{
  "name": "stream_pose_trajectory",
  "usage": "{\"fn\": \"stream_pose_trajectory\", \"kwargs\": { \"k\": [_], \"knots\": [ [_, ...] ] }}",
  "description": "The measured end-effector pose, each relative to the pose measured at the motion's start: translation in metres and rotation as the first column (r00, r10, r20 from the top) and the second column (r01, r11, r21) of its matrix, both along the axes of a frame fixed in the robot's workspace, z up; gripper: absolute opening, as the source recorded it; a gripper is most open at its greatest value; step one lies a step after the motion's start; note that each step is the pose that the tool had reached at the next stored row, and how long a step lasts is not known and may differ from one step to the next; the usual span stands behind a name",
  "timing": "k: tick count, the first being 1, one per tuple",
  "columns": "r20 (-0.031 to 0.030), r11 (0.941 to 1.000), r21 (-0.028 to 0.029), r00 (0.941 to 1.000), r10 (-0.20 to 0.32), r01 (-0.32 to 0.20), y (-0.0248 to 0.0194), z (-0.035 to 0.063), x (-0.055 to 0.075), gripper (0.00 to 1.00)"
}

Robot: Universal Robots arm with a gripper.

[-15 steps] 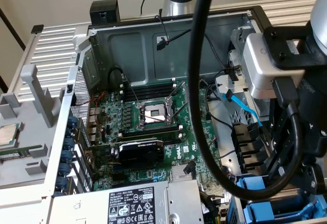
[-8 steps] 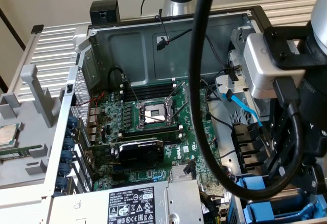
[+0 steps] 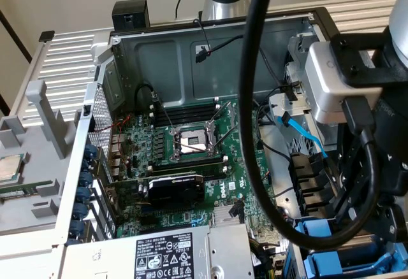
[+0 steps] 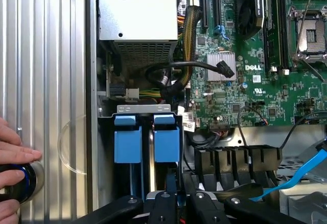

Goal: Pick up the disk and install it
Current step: 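Insert the first disk wire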

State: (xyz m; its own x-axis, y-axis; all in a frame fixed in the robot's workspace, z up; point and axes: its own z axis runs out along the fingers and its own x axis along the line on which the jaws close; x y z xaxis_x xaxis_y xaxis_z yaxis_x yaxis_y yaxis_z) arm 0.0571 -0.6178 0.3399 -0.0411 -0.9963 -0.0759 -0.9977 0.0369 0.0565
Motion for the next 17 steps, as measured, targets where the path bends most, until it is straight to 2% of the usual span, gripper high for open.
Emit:
{"fn": "stream_pose_trajectory", "kwargs": {
  "k": [17],
  "knots": [
    [0.0000, 1.0000, 0.0008, 1.0000, 0.000, 0.000, 0.0003, -0.0026, 0.0000, 0.16]
  ]
}}
